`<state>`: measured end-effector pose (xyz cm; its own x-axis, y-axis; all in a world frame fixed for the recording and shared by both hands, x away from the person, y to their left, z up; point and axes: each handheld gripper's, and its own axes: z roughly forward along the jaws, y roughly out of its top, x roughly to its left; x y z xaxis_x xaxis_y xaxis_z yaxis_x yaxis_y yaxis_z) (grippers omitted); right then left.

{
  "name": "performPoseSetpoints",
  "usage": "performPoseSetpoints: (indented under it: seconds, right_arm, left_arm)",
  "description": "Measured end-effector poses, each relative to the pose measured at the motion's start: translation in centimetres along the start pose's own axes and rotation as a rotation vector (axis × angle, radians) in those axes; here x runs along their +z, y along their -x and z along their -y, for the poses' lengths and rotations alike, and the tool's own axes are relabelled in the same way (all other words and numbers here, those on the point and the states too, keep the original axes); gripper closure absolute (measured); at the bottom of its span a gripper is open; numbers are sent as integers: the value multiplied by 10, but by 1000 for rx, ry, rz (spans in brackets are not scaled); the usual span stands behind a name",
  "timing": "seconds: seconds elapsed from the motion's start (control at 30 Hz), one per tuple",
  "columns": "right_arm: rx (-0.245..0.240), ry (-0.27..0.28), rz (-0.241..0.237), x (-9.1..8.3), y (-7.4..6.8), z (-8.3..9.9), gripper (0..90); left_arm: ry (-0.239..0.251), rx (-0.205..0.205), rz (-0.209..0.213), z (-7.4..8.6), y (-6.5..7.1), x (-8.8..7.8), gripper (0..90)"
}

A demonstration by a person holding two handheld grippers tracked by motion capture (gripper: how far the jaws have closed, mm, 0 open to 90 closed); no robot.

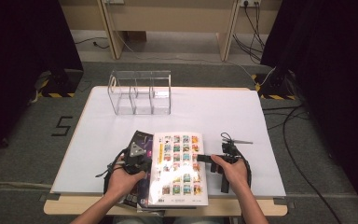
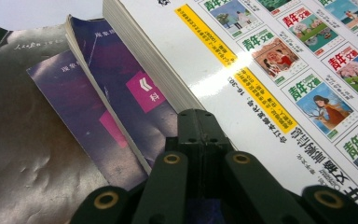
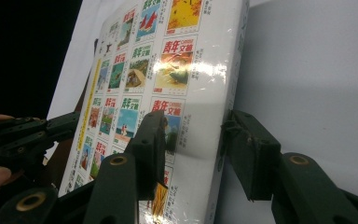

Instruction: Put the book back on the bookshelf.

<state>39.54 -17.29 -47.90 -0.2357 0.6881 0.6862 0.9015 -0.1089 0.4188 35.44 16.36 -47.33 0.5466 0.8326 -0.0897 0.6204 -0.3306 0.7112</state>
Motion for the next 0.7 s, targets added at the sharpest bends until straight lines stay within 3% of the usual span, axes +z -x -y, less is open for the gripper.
performPoseSetpoints:
  seconds: [0.1, 0.23, 0.37, 0.4, 0.5, 0.63, 0.7]
  right_arm:
    - [40, -11, -43, -3, 6, -4, 607]
    - [53, -45, -42, 1, 7, -7, 552]
    - [67, -42, -34, 11, 13, -7, 526]
    - [125, -32, -63, 16, 17, -7, 506]
    - [154, -26, -91, 17, 19, -9, 477]
    - [138, -19, -95, 22, 18, -11, 476]
    - [119, -28, -73, 22, 15, -12, 494]
  left_arm:
    - [0, 5, -3, 0, 0, 0, 888]
    - [1, 11, -8, 0, 1, 0, 888]
    - [6, 8, -4, 1, 0, 0, 883]
    - [7, 6, -4, 1, 0, 0, 882]
    - [1, 10, -2, 0, 0, 0, 882]
    - [5, 2, -1, 0, 0, 0, 882]
    - [4, 4, -3, 0, 0, 0, 882]
